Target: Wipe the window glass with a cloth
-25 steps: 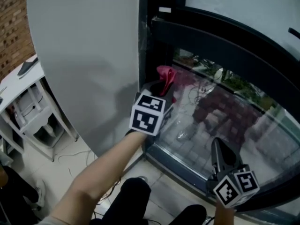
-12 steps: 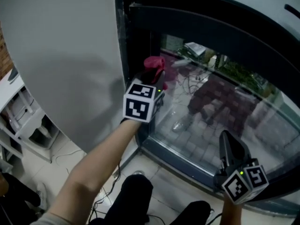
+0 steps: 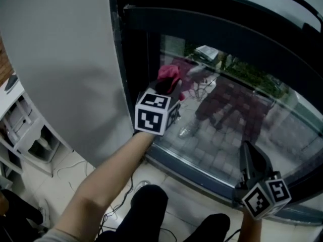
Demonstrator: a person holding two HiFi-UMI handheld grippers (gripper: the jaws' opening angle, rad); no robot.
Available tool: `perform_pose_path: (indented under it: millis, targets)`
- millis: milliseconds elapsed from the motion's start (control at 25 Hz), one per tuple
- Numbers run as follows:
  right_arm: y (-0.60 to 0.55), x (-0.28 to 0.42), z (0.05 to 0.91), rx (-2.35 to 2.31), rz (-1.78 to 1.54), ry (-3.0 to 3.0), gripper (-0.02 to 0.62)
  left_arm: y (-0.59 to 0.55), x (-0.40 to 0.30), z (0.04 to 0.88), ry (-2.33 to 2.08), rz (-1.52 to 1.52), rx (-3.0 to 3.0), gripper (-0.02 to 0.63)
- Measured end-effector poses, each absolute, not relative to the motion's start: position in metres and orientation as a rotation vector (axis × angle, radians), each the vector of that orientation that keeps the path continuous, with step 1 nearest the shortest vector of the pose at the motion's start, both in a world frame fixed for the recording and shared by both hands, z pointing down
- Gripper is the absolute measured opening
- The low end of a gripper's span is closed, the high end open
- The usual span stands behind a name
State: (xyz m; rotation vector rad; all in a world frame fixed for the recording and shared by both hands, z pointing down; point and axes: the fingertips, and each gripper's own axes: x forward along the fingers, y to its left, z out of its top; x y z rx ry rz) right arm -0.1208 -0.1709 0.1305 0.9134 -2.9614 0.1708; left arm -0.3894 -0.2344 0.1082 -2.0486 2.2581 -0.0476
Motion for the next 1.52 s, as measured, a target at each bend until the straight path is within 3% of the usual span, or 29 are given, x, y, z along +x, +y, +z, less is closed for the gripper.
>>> perform_pose_path:
  millis: [800,1120,1520]
  targets:
    - [-0.162,0.003,0.11,1.211,0.134,-2.882,0.008,-0.255,-0.219,0.115,2.012,0.019,-2.344,0.057]
    - [-0.142,0.082,0.098,1.397,0.112,-2.813,0.008,-0.261,-0.088,0.108,1.772,0.033,-2.521,0.057]
    - [-0.129,0.188,0.094,1.613,0.08,-2.687,0.008,-0.272,0.02,0.115,1.625,0.01,-2.621,0.057]
